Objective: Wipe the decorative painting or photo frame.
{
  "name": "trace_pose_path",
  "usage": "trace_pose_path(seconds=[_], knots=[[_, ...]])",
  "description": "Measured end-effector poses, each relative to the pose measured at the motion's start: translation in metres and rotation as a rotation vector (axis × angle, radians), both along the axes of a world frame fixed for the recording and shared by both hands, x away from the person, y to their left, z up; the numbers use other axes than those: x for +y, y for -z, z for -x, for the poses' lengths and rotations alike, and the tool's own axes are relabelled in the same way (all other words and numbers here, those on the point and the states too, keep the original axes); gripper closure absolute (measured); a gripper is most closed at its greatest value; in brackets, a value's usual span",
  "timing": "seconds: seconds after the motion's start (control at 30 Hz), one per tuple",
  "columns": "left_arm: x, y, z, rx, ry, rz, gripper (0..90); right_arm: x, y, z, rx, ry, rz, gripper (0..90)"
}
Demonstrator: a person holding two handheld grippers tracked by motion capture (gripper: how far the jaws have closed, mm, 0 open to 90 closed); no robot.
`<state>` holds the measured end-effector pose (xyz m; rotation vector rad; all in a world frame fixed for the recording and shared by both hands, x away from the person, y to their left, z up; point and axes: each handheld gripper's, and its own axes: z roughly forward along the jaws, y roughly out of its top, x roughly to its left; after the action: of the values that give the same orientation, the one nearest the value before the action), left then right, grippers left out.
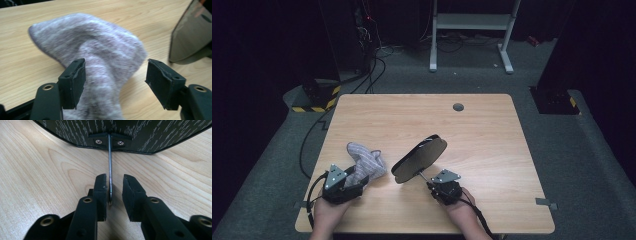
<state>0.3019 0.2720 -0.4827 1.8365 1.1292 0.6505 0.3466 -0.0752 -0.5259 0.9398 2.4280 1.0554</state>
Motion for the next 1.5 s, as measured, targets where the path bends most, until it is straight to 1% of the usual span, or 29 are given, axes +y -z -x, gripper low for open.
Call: trace_pose_path(seconds=[0.07,0.17,0.23,0.33,0.37,0.43,0.53,0.6,0.63,0.67,0.7,0.73,0.83,0.87,0.97,1.07,1.1,1.23,1.3,1.4,1.5], knots=[[-0.004,-0.001,0.002,-0.002,0.017,0.007,34.0,-0.001,0.000,0.000,0.006,-0.010,-0.007,68.6],[-0.009,-0.002,0.003,-0.003,0.035,0.022,34.6,-0.004,-0.001,0.002,-0.004,-0.015,-0.021,65.5],[-0.012,-0.002,0.003,-0.003,0.045,0.019,35.7,-0.005,-0.001,0.003,0.003,-0.009,-0.027,64.1],[-0.016,-0.002,0.005,-0.006,0.064,0.019,36.9,-0.008,-0.002,0.004,-0.001,-0.009,-0.037,62.8],[-0.018,-0.003,0.005,-0.008,0.070,0.017,37.3,-0.010,-0.003,0.004,-0.008,-0.012,-0.038,62.4],[-0.021,-0.003,0.005,-0.011,0.082,0.019,37.6,-0.012,-0.004,0.005,-0.011,-0.007,-0.051,61.3],[-0.028,-0.003,0.005,-0.016,0.103,0.020,38.1,-0.015,-0.005,0.006,-0.016,-0.002,-0.057,60.6],[-0.032,-0.002,0.004,-0.005,0.128,0.044,39.1,-0.017,-0.005,0.007,-0.009,0.006,-0.065,59.8],[-0.034,-0.002,0.003,-0.001,0.139,0.052,39.9,-0.018,-0.006,0.008,-0.001,0.014,-0.070,59.3],[-0.036,-0.001,0.002,0.000,0.145,0.058,39.9,-0.020,-0.006,0.008,-0.006,0.016,-0.074,58.1],[-0.038,-0.001,0.002,0.000,0.153,0.060,39.9,-0.021,-0.006,0.008,0.000,0.023,-0.087,57.4],[-0.041,-0.001,0.001,0.000,0.162,0.058,39.9,-0.022,-0.006,0.008,0.005,0.030,-0.094,57.2],[-0.046,0.000,0.000,-0.003,0.177,0.054,39.9,-0.025,-0.007,0.011,-0.011,0.045,-0.099,55.4],[-0.049,0.001,0.000,0.000,0.183,0.048,39.9,-0.025,-0.008,0.012,-0.008,0.048,-0.103,55.2],[-0.056,0.004,-0.001,0.004,0.198,0.039,39.8,-0.028,-0.008,0.014,-0.018,0.053,-0.098,52.2],[-0.060,0.006,-0.004,0.014,0.220,0.075,39.5,-0.030,-0.010,0.018,-0.029,0.069,-0.100,50.0],[-0.062,0.007,-0.005,0.014,0.225,0.079,39.5,-0.031,-0.010,0.019,-0.036,0.069,-0.098,49.7],[-0.069,0.010,-0.007,0.022,0.239,0.062,39.6,-0.034,-0.011,0.023,-0.047,0.080,-0.100,49.0],[-0.072,0.012,-0.008,0.024,0.242,0.058,40.3,-0.036,-0.011,0.025,-0.045,0.088,-0.102,48.4],[-0.076,0.014,-0.009,0.027,0.254,0.062,42.0,-0.038,-0.009,0.025,-0.050,0.097,-0.097,45.7],[-0.081,0.017,-0.010,0.031,0.262,0.049,43.0,-0.039,-0.008,0.026,-0.050,0.106,-0.095,44.6]])
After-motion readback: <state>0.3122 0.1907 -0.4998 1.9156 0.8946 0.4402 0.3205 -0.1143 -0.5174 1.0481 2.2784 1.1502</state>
